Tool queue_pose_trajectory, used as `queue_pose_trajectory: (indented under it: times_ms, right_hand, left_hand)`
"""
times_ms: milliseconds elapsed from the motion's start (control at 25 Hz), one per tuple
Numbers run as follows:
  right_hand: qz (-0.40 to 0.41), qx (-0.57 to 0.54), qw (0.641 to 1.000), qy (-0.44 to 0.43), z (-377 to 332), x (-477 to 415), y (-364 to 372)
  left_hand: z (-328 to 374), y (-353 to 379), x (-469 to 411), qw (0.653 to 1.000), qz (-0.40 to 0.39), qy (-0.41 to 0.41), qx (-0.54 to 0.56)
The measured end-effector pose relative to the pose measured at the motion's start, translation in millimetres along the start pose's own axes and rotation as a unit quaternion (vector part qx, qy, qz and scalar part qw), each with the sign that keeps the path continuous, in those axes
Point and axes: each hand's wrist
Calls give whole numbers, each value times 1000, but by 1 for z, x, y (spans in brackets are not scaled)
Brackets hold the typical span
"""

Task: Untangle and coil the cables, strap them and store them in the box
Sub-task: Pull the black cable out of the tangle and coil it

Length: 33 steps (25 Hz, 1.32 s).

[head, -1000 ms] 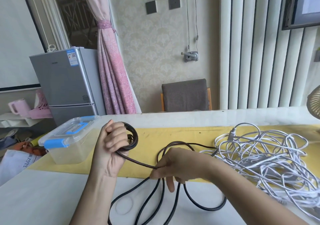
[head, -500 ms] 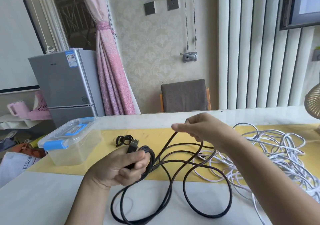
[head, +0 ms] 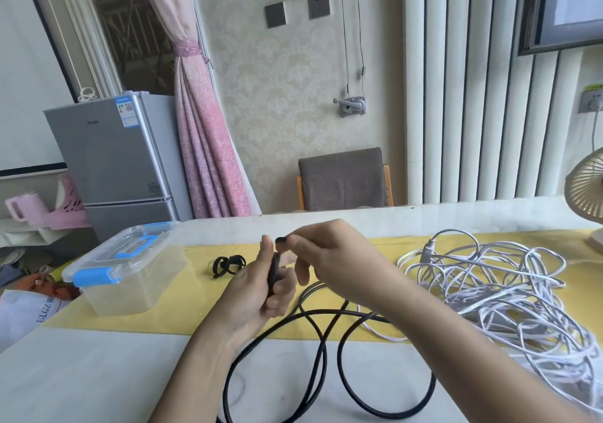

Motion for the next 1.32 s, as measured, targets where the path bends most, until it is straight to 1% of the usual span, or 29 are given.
queue_pose_trajectory:
  times_ms: [120,200,280,400,520,560,600,680,760,800,840,880,920,1000,1040,1120,1200,1240,1320]
  right_hand:
    - [-27,73,996,-31,-3,3,11]
    - [-35,150,986,-56,-3,3,20]
    - [-45,230,969,-78,-1,2,27]
    - [-67,276,952,-113,1,3,29]
    - [-96,299,941,-123,-1,5,29]
    - [-116,299,940,-118,-1,5,29]
    - [-147,281,942,-108,0,6,29]
    - [-228,188,953,-66,3,7,25]
    - [-287,83,954,-15,12,5,18]
    - [-302,48,952,-1,18,4,15]
    - [-308,23,951,5,24,2,13]
    - [-307,9,952,9,29,1,12]
    - [-298,10,954,16,33,-1,11]
    - [-257,42,965,37,38,-2,10]
    - [-224,59,972,44,39,-3,8]
    - [-130,71,988,52,41,-6,0]
    - [-24,39,996,75,41,-7,-12]
    - [17,15,996,88,39,-6,-17]
    - [62,0,992,106,35,-4,-23]
  left_hand:
    - [1,0,-2,996,55,31,55]
    - [-1,-7,-4,995,43,16,91]
    - [-2,-14,-6,991,31,9,128]
    - [-1,-22,-9,978,57,48,192]
    - [10,-23,-7,960,31,105,256]
    - [11,-27,-6,949,16,118,293]
    - [14,-31,-3,933,-21,122,337]
    - [19,-36,4,896,-110,122,413]
    - [29,-38,18,896,-132,112,409]
    - [30,-36,24,894,-162,106,405]
    - [31,-34,27,882,-216,105,406]
    - [31,-28,30,880,-249,99,391]
    - [29,-27,31,878,-287,95,370]
    - [26,-26,33,895,-320,74,301]
    - [26,-26,35,910,-315,63,264]
    - [26,-29,38,923,-323,55,205]
    - [27,-35,39,927,-327,35,179]
    - [26,-39,38,924,-342,20,171]
    - [23,-44,35,913,-378,-10,151]
Point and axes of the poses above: each hand's wrist, its own x-axis away from the middle knuckle, its own y-axis out of the palm, z = x × y, and after that the axes turned 12 degrees about -z, right-handed
